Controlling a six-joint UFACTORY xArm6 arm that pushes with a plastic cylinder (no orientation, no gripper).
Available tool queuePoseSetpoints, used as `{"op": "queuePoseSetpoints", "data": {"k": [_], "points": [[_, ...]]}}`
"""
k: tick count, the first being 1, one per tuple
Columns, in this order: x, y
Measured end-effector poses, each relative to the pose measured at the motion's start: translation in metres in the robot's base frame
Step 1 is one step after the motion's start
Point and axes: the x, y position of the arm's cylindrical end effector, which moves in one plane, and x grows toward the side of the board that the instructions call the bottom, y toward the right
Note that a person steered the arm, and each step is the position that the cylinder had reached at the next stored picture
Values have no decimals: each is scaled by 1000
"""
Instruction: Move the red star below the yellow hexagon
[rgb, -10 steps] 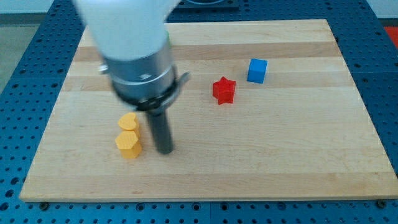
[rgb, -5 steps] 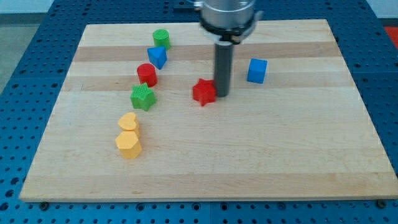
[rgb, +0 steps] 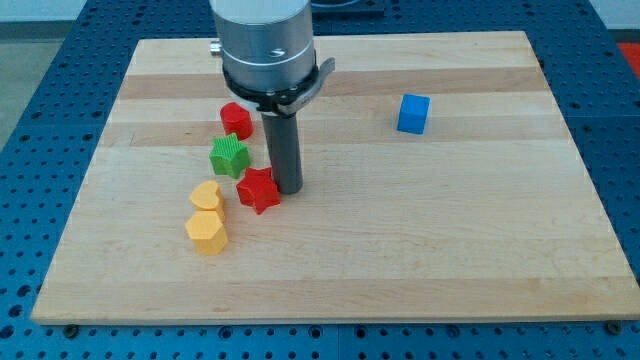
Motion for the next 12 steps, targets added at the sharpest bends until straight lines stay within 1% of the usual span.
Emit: {"op": "queuePoseSetpoints", "data": {"k": [1,2,4,5,6,7,9,10,11,12], "points": [[-16,-3],[-7,-32],[40,-19],[43,-13],[13,-12],[12,-51],[77,-44],[84,-37],[91,15],[123,18]]}}
